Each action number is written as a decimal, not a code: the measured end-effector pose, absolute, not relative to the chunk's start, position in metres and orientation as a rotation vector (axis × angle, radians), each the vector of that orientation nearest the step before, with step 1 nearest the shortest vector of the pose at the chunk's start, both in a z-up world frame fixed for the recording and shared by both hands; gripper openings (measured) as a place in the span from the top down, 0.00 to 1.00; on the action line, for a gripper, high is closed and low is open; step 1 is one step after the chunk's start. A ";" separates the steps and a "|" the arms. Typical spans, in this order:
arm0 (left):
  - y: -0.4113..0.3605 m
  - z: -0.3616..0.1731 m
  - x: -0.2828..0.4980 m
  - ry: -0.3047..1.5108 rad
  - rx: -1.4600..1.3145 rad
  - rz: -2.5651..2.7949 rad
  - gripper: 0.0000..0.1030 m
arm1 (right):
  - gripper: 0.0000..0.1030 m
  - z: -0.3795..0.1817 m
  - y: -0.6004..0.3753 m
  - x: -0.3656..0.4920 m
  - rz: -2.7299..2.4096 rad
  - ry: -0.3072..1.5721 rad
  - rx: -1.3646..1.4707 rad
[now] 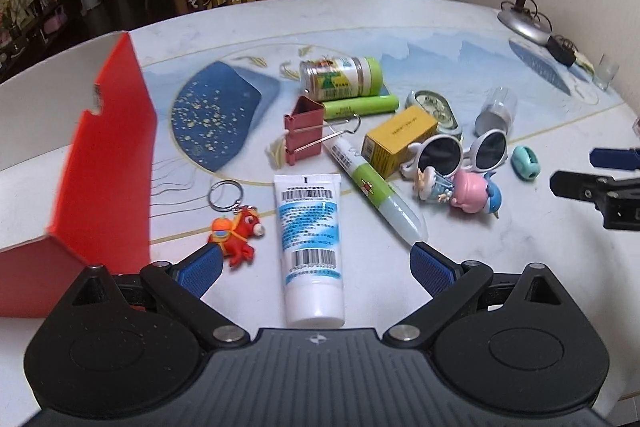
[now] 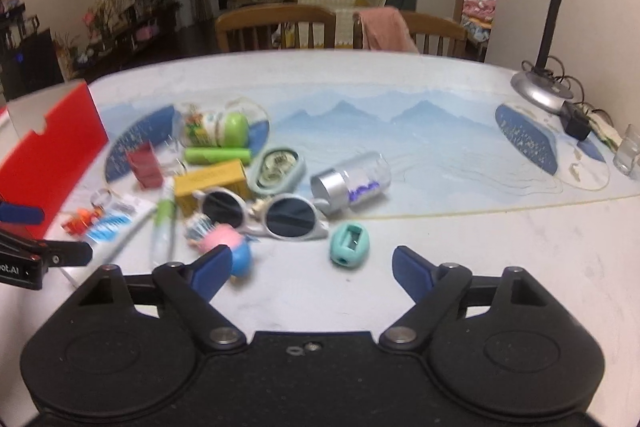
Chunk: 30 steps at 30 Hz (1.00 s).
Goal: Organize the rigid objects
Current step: 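Grasp the teal sharpener with the right tool while the left tool grasps the white toothpaste tube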
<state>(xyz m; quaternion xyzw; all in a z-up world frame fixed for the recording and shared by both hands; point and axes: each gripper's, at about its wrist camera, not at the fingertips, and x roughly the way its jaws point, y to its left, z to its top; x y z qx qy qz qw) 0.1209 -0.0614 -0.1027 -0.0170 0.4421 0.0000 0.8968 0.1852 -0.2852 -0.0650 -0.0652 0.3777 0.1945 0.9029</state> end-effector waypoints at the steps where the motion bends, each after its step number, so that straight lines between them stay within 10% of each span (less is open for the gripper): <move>1: -0.063 -0.106 0.123 0.922 -0.029 0.004 0.03 | 0.19 -0.069 -0.285 0.190 0.405 0.783 -0.150; 7: -0.071 -0.115 0.131 0.944 -0.006 0.022 0.05 | 0.24 -0.083 -0.288 0.215 0.422 0.788 -0.212; 24: -0.079 -0.125 0.146 0.975 0.012 0.075 0.60 | 0.54 -0.114 -0.283 0.250 0.447 0.884 -0.234; 30: -0.077 -0.122 0.141 0.968 0.000 0.096 0.62 | 0.69 -0.112 -0.287 0.252 0.452 0.889 -0.201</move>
